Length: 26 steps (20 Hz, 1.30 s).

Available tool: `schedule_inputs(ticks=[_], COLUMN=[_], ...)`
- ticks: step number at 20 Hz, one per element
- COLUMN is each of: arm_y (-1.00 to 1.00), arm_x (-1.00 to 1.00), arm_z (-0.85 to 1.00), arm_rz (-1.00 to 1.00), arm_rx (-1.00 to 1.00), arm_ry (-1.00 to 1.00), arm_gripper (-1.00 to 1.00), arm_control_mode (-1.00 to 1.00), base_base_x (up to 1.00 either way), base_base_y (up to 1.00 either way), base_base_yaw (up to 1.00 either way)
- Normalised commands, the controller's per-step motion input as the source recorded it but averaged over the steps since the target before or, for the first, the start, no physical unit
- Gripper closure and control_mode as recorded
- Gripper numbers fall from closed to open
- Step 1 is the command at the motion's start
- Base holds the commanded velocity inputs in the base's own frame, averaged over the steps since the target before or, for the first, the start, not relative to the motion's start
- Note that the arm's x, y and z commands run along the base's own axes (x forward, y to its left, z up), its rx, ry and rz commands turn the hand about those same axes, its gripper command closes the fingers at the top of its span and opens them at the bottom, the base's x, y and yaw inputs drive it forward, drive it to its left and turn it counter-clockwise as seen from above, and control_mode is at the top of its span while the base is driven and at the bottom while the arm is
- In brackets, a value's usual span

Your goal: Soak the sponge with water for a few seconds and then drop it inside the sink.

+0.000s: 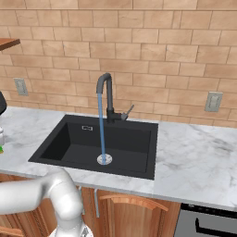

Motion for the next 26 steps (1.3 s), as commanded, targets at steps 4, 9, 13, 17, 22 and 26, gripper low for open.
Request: schedule_inputs(ticks=[4, 9, 13, 17, 22, 26], arm_y=[0.0, 0.0, 0.0, 0.05, 0.05, 0.12], arm_x=[0.0, 0.01, 0.02, 0.03, 0.04, 0.13], arm_z=[-0.11, -0.14, -0.11, -0.17, -0.24, -0.27], arm_rz=[-0.03, -0.03, -0.03, -0.02, -0.01, -0.01], arm_rx=[0.0, 0.0, 0.0, 0.0, 0.0, 0.0], arm_ry=[0.03, 0.01, 0.04, 0.09, 0.11, 0.12], arm_gripper=[-1.0, -1.0, -1.0, -1.0, -1.0, -1.0], arm_control_mode=[-1.0, -1.0, -1.0, -1.0, -1.0, -1.0], base_base_x=[0.0, 0.0, 0.0, 0.0, 0.0, 0.0], base_base_y=[0.0, 0.0, 0.0, 0.0, 0.0, 0.0], base_base_yaw=[0.0, 0.0, 0.0, 0.0, 0.0, 0.0])
